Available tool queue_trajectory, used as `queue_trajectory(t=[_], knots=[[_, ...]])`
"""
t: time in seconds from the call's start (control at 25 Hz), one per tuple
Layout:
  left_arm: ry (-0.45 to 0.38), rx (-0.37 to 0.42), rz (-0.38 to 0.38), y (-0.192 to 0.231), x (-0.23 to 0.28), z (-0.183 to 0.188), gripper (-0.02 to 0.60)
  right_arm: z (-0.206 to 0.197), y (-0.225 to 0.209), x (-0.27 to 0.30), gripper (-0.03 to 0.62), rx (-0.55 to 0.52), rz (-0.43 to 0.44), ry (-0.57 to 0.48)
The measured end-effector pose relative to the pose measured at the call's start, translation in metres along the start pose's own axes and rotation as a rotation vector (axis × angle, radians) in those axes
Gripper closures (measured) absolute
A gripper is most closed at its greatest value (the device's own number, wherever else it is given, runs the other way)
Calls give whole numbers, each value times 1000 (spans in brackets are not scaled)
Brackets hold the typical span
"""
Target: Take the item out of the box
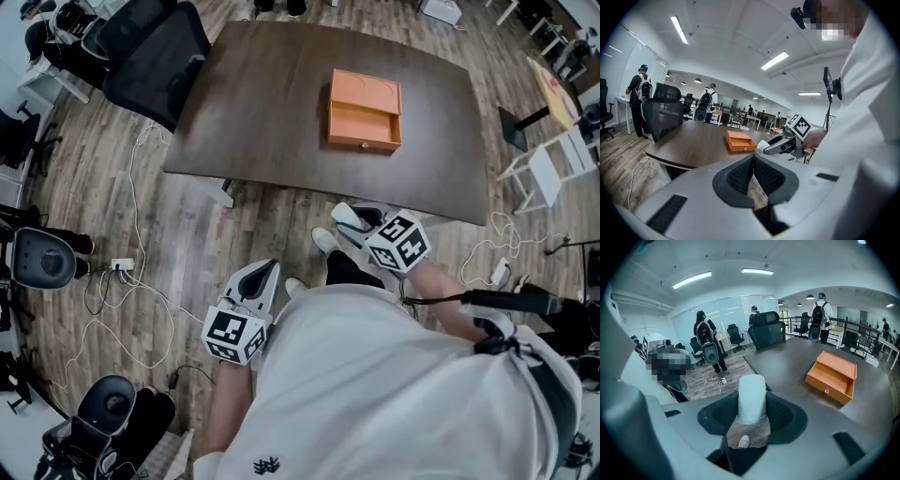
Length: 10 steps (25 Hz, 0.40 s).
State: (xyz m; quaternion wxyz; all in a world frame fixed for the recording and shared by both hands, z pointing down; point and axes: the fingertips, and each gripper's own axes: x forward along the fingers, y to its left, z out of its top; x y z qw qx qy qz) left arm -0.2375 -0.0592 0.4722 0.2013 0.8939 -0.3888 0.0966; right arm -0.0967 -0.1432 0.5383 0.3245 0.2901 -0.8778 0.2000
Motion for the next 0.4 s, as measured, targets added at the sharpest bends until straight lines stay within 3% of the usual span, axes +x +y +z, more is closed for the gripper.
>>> queue_trajectory(t=[0.4], knots=[[9, -9, -2, 4, 10, 1, 571, 2, -12, 4, 421, 7, 5, 6]])
